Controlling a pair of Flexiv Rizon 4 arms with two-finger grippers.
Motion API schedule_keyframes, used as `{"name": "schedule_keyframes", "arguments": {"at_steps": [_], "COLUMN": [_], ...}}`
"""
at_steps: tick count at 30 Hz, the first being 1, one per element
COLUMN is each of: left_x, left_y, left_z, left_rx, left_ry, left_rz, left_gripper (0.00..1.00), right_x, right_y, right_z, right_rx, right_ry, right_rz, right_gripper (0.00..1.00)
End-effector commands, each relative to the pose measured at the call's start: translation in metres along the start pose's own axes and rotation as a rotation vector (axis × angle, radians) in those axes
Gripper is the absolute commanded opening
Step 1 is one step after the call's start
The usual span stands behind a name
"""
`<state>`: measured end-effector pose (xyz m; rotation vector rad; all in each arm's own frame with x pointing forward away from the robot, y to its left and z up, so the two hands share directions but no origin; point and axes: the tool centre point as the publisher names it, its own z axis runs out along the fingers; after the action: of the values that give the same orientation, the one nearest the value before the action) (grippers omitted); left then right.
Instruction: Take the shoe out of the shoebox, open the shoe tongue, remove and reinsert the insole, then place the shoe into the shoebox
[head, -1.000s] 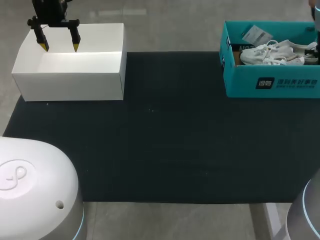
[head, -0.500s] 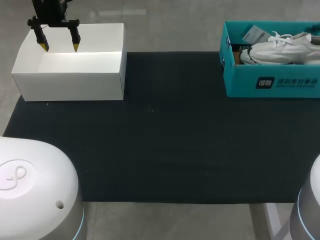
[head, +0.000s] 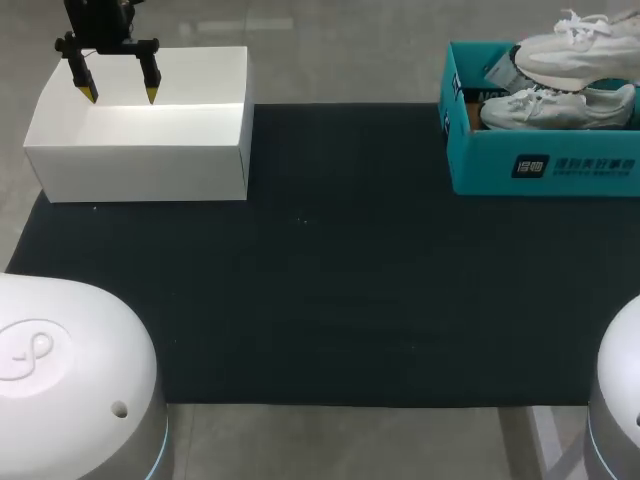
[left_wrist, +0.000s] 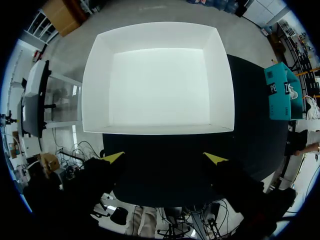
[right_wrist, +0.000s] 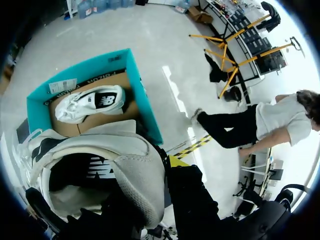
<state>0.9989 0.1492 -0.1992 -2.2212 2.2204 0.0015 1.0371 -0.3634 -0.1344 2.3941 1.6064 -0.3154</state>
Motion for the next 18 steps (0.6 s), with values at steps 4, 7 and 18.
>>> {"name": "schedule_keyframes", "arguments": {"at_steps": [4,7,18], "left_x": [-0.0003,-0.0003,-0.0003], "left_y": [-0.0004,-0.0004,-0.0004], "left_z": [0.0004,0.0004,0.0004], "left_rx": [0.0,0.0,0.0], "left_ry": [0.0,0.0,0.0], "left_rz": [0.0,0.0,0.0], "left_gripper": [1.0,1.0,1.0], "right_x": [-0.0027,-0.0027,-0.0027], "right_y": [-0.0184,-0.0184,-0.0184], "right_z": [-0.046,-0.046,-0.046], "right_rx": [-0.052,-0.052,-0.052], "right_ry": [0.054,0.054,0.054], "right_rz": [0.032,0.032,0.032], "right_gripper": [0.0,0.0,0.0]}}
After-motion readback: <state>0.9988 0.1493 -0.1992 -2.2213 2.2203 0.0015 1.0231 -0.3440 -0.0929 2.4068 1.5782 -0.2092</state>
